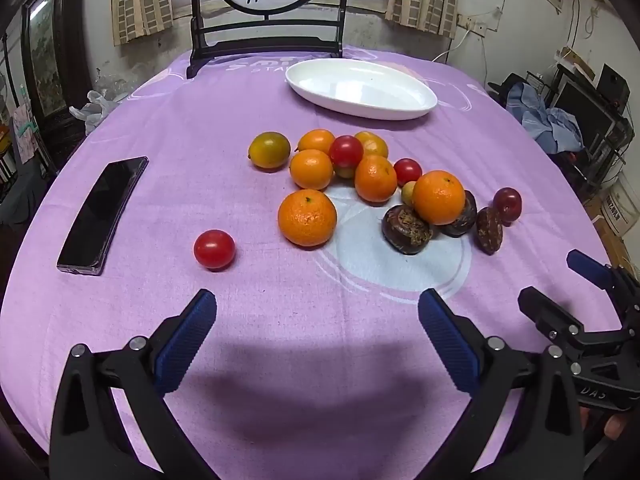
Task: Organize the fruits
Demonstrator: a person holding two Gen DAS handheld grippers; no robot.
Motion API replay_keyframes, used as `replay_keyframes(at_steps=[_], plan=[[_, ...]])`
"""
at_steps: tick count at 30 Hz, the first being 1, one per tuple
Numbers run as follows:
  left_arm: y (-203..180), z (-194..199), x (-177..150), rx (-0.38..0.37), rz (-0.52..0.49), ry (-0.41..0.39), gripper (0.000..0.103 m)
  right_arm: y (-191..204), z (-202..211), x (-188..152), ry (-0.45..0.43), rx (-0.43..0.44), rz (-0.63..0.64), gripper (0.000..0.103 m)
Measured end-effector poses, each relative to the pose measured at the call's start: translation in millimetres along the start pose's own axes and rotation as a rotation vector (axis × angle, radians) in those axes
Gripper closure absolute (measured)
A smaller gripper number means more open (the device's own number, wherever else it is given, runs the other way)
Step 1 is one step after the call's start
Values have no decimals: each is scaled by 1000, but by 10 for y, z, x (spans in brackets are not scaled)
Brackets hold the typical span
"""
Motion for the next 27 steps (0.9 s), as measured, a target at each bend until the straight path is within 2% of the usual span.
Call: replay_keyframes(at_steps=[27], plan=[[-17,-8,-9,-4,6,1,4,11,-20,-21,7,3,1,3]])
Point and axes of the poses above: each gripper's, at about its wrist camera, not at the fingertips, and z roughly against the way its jaws point, y to its left, x to its top, the point moved 5 cm from there along -z, roughly the way its jaws point, and after that the axes turned 10 degrees about -x, right-handed, at the moved point
